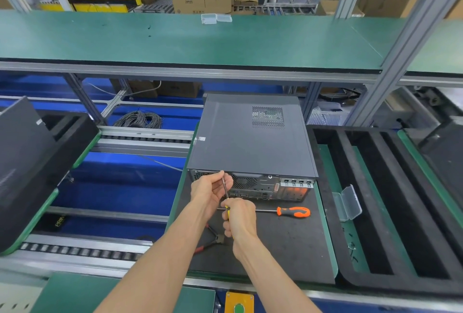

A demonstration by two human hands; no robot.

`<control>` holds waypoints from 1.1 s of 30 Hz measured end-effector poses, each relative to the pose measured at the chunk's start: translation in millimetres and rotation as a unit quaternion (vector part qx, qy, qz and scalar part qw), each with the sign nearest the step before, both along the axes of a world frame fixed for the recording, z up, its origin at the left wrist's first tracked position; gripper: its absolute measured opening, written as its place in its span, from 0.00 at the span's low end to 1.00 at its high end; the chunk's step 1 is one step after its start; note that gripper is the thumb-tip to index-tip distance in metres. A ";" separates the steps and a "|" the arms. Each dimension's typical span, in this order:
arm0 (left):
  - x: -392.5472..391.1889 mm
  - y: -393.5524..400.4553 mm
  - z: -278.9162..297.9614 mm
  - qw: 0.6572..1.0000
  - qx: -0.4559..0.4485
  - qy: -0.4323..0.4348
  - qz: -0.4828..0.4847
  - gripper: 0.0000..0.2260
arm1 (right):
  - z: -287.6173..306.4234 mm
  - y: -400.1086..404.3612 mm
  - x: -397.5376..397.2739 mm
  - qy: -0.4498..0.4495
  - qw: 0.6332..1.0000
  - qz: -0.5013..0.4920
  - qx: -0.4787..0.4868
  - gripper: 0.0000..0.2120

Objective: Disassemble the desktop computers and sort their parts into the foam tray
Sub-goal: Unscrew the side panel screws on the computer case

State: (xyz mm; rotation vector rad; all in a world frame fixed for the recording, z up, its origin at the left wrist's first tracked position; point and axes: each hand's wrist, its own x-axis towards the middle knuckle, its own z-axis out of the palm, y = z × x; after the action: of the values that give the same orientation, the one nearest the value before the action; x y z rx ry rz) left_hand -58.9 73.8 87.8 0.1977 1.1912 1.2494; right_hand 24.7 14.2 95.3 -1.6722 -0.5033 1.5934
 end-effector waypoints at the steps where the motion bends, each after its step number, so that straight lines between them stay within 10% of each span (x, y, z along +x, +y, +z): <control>1: 1.1 -0.6 0.1 1.000 0.001 -0.002 0.004 0.03 | -0.2 -0.5 0.3 -0.006 1.000 0.004 0.003 0.05; 15: 8.0 -14.5 -16.4 0.994 -0.028 -0.038 0.098 0.08 | 1.5 -4.3 7.2 -0.022 0.999 -0.004 0.031 0.07; 26: 35.0 -18.8 -16.4 0.974 0.049 -0.222 -0.012 0.25 | 2.6 3.4 53.9 -0.202 0.948 -0.018 0.247 0.10; 33: 92.2 -25.9 3.1 0.977 0.037 -0.205 -0.041 0.20 | -7.8 -9.0 101.4 -0.154 0.956 -0.100 0.231 0.08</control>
State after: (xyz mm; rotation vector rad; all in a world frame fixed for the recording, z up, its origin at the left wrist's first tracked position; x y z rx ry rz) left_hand 33.3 48.0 90.8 0.0388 0.7747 1.1925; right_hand 126.1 5.2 87.5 -1.5516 -0.7720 0.9768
